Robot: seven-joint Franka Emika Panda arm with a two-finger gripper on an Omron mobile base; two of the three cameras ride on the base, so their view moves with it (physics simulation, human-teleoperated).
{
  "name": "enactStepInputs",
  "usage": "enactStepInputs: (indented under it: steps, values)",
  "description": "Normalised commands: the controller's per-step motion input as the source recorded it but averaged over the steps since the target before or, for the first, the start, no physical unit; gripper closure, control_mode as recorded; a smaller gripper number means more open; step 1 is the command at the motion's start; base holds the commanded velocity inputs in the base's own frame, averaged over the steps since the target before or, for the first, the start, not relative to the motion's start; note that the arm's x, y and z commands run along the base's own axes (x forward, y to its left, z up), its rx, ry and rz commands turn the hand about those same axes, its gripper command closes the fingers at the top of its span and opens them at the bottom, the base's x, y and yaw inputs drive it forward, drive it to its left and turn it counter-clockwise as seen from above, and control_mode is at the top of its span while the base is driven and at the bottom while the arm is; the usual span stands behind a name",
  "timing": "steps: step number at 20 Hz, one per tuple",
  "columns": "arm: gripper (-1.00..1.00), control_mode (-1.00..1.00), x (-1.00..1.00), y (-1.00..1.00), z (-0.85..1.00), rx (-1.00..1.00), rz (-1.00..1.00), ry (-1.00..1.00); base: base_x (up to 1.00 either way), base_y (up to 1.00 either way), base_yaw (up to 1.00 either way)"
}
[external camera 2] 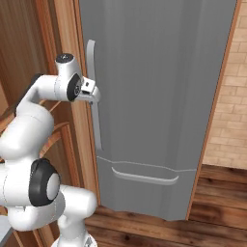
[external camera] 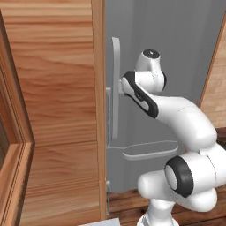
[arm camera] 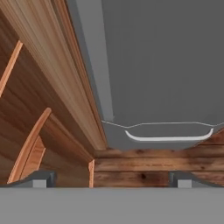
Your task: Open the fridge, grab two sodas, and place both sodas inside the bowl with ice on the dining counter.
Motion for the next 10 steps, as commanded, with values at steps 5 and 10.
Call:
enactStepInputs:
  steps: [5, 10]
  values:
    - [-1.00, -1.00, 0.60, 0.21, -0.07, -0.03, 0.00, 0.00, 0.00, 0.00, 0.00]
    - [-1.00, -1.00, 0.31, 0.12, -0.12, -0.07, 0.04, -0.02, 0.00, 0.00, 0.00]
